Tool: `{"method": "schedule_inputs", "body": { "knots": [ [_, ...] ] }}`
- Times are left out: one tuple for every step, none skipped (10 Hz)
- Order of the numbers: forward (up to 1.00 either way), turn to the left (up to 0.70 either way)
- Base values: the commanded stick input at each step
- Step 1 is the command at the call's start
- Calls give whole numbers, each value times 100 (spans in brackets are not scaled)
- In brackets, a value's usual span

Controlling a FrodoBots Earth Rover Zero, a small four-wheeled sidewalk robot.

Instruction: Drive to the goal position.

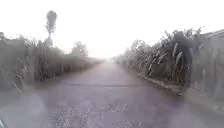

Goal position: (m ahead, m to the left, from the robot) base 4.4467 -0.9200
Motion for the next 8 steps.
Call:
{"method": "schedule_inputs", "body": {
  "knots": [
    [70, -14],
    [70, -14],
    [70, -14],
    [70, -14],
    [70, -14],
    [70, -6],
    [70, -3],
    [70, 0]
  ]
}}
